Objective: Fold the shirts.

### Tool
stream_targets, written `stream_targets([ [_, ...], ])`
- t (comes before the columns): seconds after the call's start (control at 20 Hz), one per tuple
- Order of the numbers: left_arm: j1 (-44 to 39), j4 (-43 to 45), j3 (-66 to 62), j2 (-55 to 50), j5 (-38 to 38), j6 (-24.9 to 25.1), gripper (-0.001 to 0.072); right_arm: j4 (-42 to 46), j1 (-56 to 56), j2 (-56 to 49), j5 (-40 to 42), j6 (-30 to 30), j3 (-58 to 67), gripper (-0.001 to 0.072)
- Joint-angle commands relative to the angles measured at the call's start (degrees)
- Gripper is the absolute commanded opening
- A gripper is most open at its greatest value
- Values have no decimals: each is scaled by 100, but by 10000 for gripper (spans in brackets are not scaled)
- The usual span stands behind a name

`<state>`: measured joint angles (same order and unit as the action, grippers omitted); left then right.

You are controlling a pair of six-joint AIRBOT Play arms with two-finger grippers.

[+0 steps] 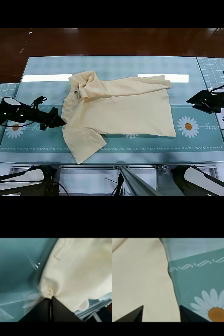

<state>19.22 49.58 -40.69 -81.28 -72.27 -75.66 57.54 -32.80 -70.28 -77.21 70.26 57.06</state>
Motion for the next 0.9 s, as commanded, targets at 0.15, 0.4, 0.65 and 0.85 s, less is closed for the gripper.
stream_targets([
  [0.15,9,-223,9,-61,-317,490,21,927,-254,155,-116,101,-527,492],
  [0.4,4,-227,7,-35,-337,673,21,203,-472,278,-188,-232,-1886,596],
  [0.65,4,-247,7,-33,-345,710,22,4,-470,275,372,-216,-2594,553],
  [0.85,4,-835,7,-35,-323,1023,22,-197,238,275,1064,-229,-2909,534],
])
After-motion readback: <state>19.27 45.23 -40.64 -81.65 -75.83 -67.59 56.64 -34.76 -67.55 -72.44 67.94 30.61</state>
